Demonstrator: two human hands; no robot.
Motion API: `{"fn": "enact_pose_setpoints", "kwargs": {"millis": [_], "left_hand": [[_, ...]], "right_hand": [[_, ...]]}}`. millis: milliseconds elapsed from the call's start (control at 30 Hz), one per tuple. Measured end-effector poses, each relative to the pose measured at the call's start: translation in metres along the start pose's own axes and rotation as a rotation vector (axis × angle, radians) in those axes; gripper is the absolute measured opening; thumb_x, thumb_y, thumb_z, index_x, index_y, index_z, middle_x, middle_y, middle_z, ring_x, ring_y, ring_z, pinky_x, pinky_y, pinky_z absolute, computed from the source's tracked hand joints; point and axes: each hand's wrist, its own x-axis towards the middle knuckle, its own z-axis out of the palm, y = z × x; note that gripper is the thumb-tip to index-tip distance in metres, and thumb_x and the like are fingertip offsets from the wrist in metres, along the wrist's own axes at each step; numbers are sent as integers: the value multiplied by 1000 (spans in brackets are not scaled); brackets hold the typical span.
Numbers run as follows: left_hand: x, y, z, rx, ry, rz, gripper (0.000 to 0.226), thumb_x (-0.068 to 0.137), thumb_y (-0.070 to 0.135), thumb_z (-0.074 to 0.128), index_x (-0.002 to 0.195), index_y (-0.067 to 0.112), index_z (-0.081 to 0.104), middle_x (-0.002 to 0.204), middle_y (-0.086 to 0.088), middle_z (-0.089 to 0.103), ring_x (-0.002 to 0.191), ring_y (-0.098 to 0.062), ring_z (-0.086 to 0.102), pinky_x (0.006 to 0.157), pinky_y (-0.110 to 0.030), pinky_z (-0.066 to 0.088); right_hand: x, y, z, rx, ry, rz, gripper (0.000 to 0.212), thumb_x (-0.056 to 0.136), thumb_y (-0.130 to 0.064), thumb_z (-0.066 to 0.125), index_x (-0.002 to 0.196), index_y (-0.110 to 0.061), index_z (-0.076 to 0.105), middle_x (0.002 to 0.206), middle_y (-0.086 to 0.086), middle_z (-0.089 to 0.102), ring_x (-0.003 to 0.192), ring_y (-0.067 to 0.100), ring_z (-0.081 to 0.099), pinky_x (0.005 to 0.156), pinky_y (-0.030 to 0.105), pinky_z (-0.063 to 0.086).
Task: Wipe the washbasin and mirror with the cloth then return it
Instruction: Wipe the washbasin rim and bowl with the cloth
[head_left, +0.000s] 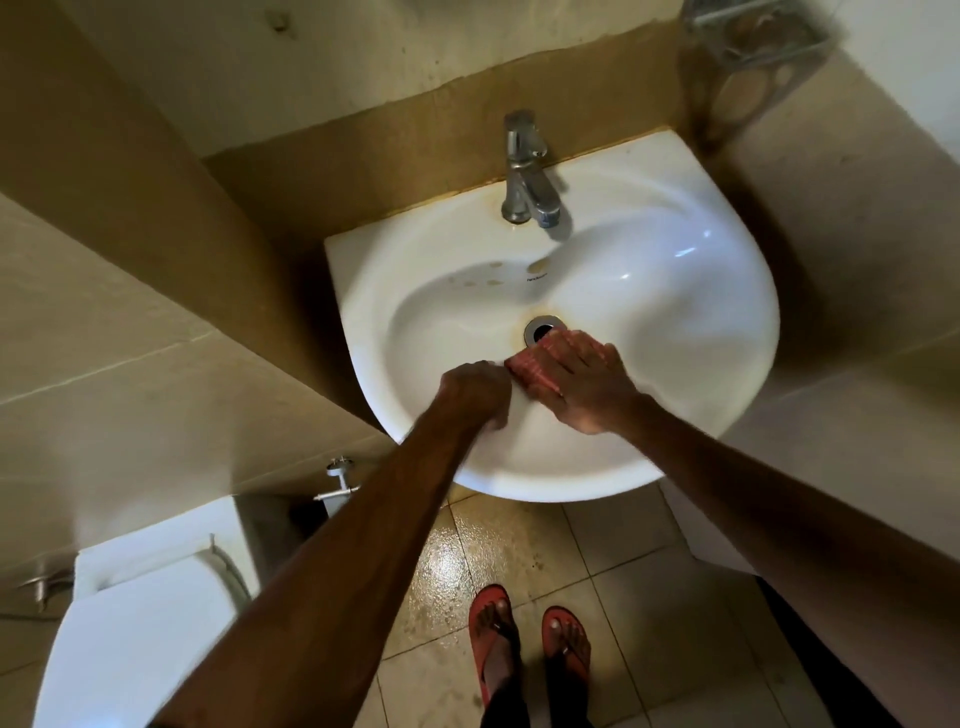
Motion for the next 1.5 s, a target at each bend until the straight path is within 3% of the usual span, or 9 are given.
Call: {"fn": "enact_pose_setpoints", "kwargs": {"millis": [200, 300, 467, 667, 767, 867, 1033, 1267, 1500], "left_hand": [[1, 5, -7, -32, 47, -45, 53, 82, 20, 74, 132, 17, 57, 131, -7, 59, 121, -28, 59, 90, -36, 49], [0, 6, -13, -160, 146, -148, 42, 87, 13, 65, 128, 16, 58, 130, -7, 60, 120, -30, 60, 89, -35, 49], [-2, 9, -16, -139, 285, -261, 29, 92, 7, 56, 121, 10, 59, 126, -11, 59, 119, -32, 60, 93, -35, 50], [0, 3, -17, -174, 289, -235, 29, 90, 4, 55, 119, 8, 56, 124, -13, 57, 115, -34, 60, 90, -36, 50], [-3, -4, -16, -272, 381, -229, 27, 93, 7, 51, 120, 4, 51, 125, -16, 54, 114, -36, 57, 90, -37, 47], [-4, -3, -15, -293, 450, -216, 26, 97, 15, 47, 120, 4, 53, 126, -16, 54, 117, -37, 54, 92, -39, 44], [2, 12, -13, -348, 406, -213, 23, 90, 14, 54, 110, 4, 59, 118, -17, 59, 113, -38, 58, 85, -40, 49], [5, 53, 9, -385, 334, -85, 20, 91, 17, 58, 107, 4, 60, 115, -12, 63, 108, -30, 61, 76, -28, 43], [5, 95, 12, -345, 202, 21, 32, 94, 21, 62, 121, 4, 66, 119, -11, 69, 103, -29, 67, 92, -36, 55]], "right_hand": [[47, -25, 25, 47, 77, 122, 67, 96, -51, 34, 146, -12, 58, 153, 23, 52, 138, 50, 50, 108, 70, 39], [35, -34, 12, 46, 125, -74, 74, 97, -51, 18, 154, -12, 47, 161, 22, 39, 149, 48, 36, 117, 71, 29], [47, 21, 10, -145, 237, -312, 47, 105, -33, 48, 150, -19, 50, 154, 13, 52, 146, 36, 45, 116, 52, 39], [30, 43, 7, -33, 306, 128, 61, 90, -36, 50, 150, -28, 44, 159, 16, 45, 149, 45, 36, 115, 65, 28], [35, -11, 10, 47, 347, 45, 43, 96, -29, 53, 139, -27, 59, 147, 14, 58, 138, 44, 51, 114, 63, 37], [32, -62, 15, 194, 222, -49, 58, 100, -42, 40, 154, -22, 45, 166, 13, 34, 155, 38, 29, 123, 62, 25], [19, -38, 18, 67, 174, -219, 67, 98, -52, 28, 157, -21, 41, 168, 6, 31, 156, 33, 26, 125, 54, 26], [0, 60, -14, -103, 167, -32, 53, 100, -38, 42, 151, -51, 40, 168, -2, 29, 158, 33, 19, 125, 56, 20], [-72, 48, -37, -29, 108, 64, 36, 101, -50, 43, 125, -38, 68, 136, -4, 65, 132, 27, 55, 116, 47, 36]]}}
